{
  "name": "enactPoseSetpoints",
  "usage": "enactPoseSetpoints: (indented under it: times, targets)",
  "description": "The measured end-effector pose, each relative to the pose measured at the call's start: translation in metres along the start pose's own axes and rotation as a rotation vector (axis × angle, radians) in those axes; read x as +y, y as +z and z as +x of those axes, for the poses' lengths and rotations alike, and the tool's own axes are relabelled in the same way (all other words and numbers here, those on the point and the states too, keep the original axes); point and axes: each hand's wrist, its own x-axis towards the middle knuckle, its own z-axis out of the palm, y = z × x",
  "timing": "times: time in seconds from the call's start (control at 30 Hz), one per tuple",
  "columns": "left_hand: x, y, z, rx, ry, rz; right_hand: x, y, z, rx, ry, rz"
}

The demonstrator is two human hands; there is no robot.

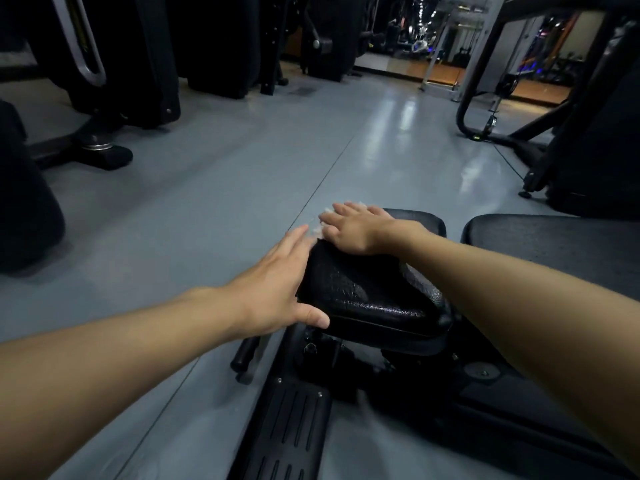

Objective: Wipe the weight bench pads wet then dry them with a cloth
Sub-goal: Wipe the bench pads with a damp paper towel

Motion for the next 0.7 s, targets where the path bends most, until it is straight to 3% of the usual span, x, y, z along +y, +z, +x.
enactPoseSetpoints:
  times: [0.13, 0.3, 0.43, 0.63, 0.7]
  targets:
    - [-0.001, -0.001, -0.001, -0.095, 0.039, 0.003, 0.023, 0.004, 0.002, -0.024, 0.050, 0.028]
    - [-0.004, -0.003, 0.002, -0.088, 0.045, -0.004, 0.088, 0.005, -0.022, -0.010, 0.250, 0.044]
    - [-0.004, -0.004, 0.004, -0.059, 0.052, 0.001, 0.078, 0.008, -0.027, 0.011, 0.355, -0.010]
    - [-0.005, 0.001, 0.004, 0.043, -0.007, -0.036, -0.031, 0.015, -0.021, 0.023, 0.086, -0.065]
    - [-0.006, 0.003, 0.001, 0.081, -0.045, -0.051, -0.038, 0.019, -0.022, 0.022, 0.026, -0.040]
